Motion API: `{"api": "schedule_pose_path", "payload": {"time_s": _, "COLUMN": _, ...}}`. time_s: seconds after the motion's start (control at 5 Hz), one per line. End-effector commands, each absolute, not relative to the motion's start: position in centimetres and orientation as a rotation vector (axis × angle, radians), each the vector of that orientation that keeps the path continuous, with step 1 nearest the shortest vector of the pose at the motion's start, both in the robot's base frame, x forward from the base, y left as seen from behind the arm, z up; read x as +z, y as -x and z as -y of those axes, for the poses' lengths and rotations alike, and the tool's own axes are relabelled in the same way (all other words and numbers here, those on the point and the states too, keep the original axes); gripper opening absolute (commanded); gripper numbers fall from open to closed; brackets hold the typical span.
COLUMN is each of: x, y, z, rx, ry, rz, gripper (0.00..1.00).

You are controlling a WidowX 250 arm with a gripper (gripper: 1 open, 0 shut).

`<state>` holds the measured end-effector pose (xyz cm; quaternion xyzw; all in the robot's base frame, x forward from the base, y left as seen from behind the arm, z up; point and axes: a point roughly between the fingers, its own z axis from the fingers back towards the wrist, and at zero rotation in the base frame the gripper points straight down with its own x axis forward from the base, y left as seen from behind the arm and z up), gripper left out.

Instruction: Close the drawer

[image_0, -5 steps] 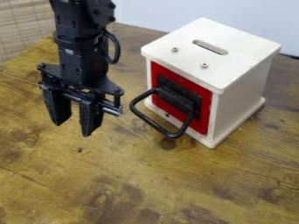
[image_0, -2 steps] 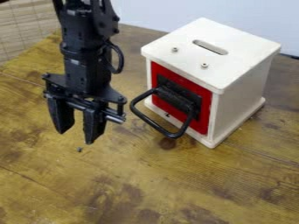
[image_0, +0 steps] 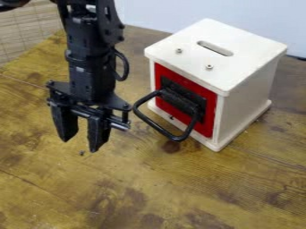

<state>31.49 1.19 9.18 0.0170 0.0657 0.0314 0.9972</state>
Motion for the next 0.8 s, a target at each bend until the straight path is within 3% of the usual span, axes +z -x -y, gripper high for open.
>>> {"api": "schedule_pose_path", "payload": {"time_s": 0.0, "x": 10.01, "y": -31.87, "z": -0.87, "rx": 0.058, "ry": -0.031, "rz": -0.096, "gripper": 1.0}}
{"api": "schedule_pose_path", "payload": {"time_s": 0.6, "x": 9.45, "y": -32.05, "z": -0.35, "rx": 0.062, "ry": -0.018, "rz": -0.108, "gripper": 1.0}}
